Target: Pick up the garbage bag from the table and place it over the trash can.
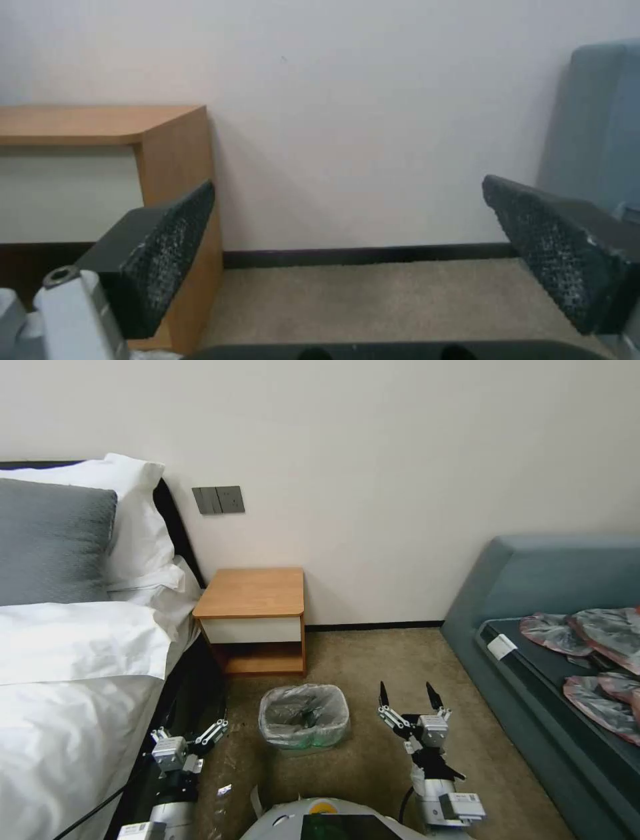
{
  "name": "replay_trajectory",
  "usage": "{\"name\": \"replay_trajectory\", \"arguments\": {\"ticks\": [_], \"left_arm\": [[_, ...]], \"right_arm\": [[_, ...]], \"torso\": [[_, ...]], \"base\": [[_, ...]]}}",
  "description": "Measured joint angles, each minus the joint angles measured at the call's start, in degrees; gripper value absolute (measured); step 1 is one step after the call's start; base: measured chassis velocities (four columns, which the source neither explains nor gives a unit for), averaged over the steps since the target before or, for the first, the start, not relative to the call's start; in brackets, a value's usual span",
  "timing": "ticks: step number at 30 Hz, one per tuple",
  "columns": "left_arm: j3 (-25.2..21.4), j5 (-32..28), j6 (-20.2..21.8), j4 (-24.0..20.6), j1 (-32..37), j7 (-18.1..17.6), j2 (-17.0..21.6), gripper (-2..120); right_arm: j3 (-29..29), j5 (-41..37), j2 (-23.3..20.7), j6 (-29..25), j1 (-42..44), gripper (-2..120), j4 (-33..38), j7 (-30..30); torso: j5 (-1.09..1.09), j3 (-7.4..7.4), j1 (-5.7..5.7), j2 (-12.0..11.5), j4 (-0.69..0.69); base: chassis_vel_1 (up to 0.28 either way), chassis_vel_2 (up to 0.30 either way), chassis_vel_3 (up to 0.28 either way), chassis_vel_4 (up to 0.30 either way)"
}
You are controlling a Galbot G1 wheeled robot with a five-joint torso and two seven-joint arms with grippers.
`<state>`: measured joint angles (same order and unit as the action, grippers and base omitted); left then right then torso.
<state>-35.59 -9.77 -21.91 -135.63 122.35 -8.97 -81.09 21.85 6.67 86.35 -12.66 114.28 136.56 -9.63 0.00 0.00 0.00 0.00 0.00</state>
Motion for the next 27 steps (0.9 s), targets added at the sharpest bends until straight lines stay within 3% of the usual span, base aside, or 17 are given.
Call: {"name": "replay_trajectory", "arguments": {"ticks": [27], "left_arm": [[0.0,-0.1,0.1,0.0,-0.1,0.0,0.1,100]], "right_arm": [[0.1,0.0,0.0,0.1,-0.2,100,0.0,0.0]], "torso": [[0.0,0.01,0.0,0.0,0.0]], "base": [[0.0,0.0,0.0,0.0]]}}
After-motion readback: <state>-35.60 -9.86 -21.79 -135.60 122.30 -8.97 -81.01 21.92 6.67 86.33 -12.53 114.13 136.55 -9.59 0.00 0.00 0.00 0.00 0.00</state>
